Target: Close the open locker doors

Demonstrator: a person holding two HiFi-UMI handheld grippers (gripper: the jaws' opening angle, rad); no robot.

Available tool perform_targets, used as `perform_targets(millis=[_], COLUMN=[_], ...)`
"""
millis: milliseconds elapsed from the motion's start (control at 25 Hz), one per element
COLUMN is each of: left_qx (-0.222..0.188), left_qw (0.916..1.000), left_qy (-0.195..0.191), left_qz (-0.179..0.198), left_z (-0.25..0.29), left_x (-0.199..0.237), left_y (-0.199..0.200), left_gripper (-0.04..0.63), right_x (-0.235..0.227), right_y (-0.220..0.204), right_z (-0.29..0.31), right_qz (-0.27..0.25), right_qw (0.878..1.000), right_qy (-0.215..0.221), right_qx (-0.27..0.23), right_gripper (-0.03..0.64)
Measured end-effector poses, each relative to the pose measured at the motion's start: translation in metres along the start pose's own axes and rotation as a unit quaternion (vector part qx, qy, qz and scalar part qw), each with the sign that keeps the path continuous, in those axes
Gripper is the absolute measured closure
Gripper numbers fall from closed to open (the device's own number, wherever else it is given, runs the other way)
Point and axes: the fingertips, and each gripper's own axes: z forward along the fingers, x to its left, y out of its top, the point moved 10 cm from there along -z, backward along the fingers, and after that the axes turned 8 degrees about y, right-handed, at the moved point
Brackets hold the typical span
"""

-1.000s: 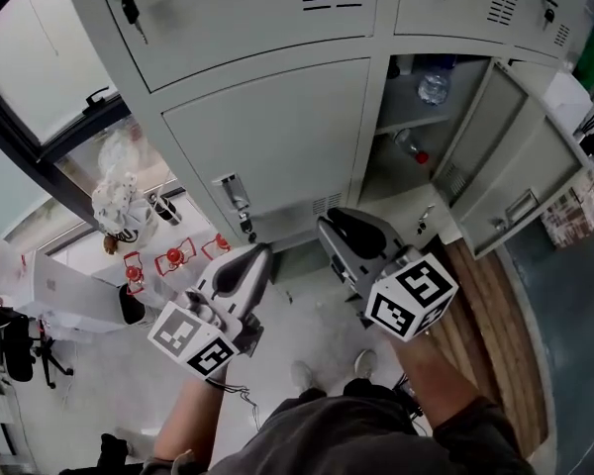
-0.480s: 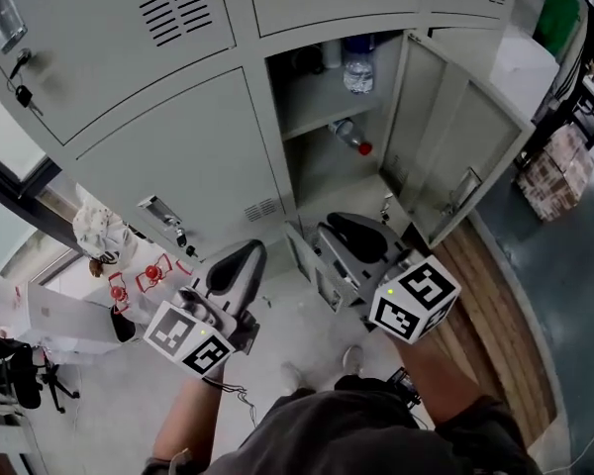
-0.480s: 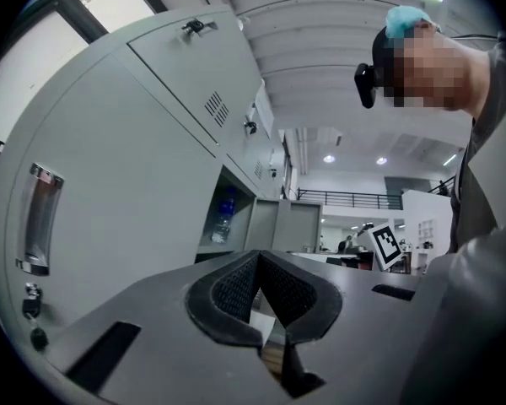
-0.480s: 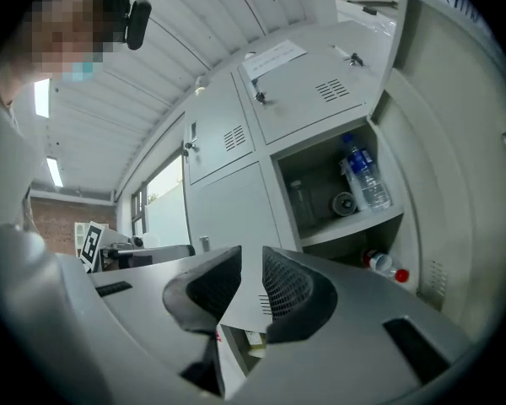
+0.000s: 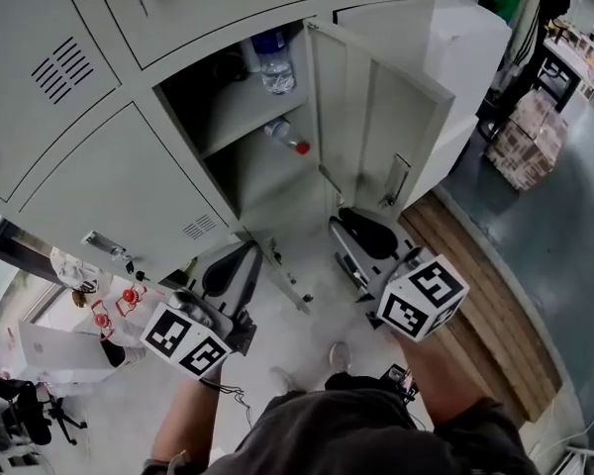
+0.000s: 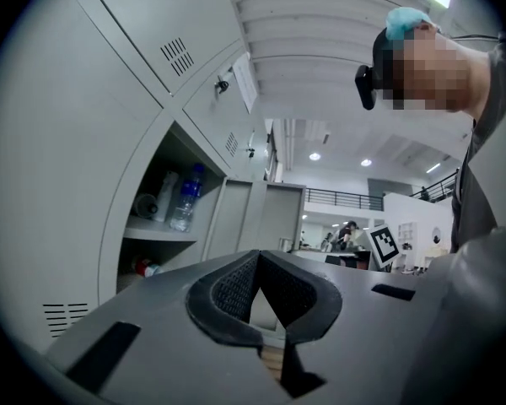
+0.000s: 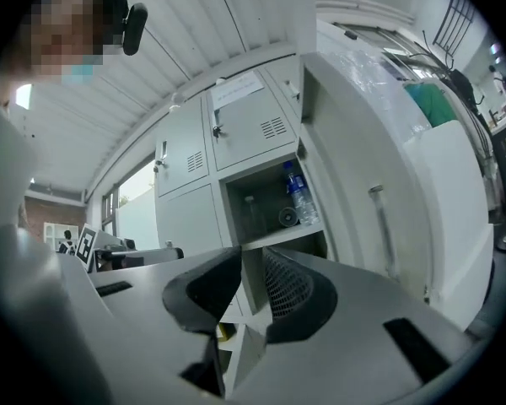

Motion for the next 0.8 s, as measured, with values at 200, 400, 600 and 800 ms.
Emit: perform_targets(millis=[200, 400, 600, 800], left_qx=[0.008, 0.016, 0.021, 0.024], left_qw=[0.9996, 0.9984, 0.9972, 0.9964], left_qy=[-0.028, -0.054, -0.072, -0.081], left_qz=[-0.002, -0.004, -0.007, -0.008], left_z=[0.030, 0.055, 0.074, 0.086], left_x=[-0.016, -0.028, -0.038, -0.043], left_y=[-0.008, -0.014, -0.018, -0.020], left_gripper=[0.588, 0.588, 0.587, 0.588], right_x=[-0.019, -0.034, -0.046, -0.055], right_y=[0.002, 0.007, 0.010, 0.013], right_z=[-0.027, -0.049, -0.066, -0.074], right_qz=[0.000, -0.004, -0.008, -0.012], right_qw=[1.000, 0.998, 0.996, 0.995], right_qy=[-0.030, -0.060, -0.082, -0.096], right_qx=[-0.006, -0.015, -0.019, -0.025], right_gripper=[0.555, 0.555, 0.555, 0.555])
